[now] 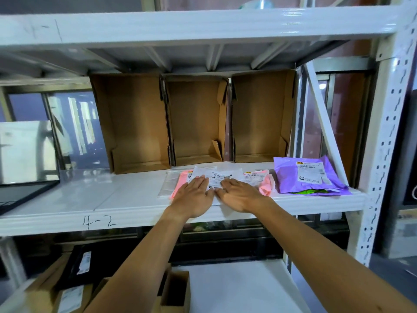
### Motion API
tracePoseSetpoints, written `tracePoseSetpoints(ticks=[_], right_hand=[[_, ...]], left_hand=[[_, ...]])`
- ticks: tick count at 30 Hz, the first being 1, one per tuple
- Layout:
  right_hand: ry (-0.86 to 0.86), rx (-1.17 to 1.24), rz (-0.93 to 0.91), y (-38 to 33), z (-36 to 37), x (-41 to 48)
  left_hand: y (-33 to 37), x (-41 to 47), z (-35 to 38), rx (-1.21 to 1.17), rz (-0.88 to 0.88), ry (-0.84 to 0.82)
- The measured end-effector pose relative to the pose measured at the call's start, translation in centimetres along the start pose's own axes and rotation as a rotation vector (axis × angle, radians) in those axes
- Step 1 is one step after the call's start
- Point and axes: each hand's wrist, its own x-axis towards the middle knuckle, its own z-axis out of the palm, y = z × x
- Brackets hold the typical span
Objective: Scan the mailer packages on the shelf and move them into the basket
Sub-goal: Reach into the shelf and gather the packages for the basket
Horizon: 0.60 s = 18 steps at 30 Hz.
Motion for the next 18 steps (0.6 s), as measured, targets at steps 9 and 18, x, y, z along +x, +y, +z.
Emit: tracePoseSetpoints(ticks=[9, 18], right_hand=[[-0.102, 0.042, 0.12, 0.6, -0.2, 0.9], [-0.136, 0.081, 0.124, 0.3, -0.9, 2.6]], left_hand=[[0.6, -0.2, -0.6, -0.014, -0.035, -0.028], [1.9, 1.7, -3.3, 0.167, -0.105, 0.113]])
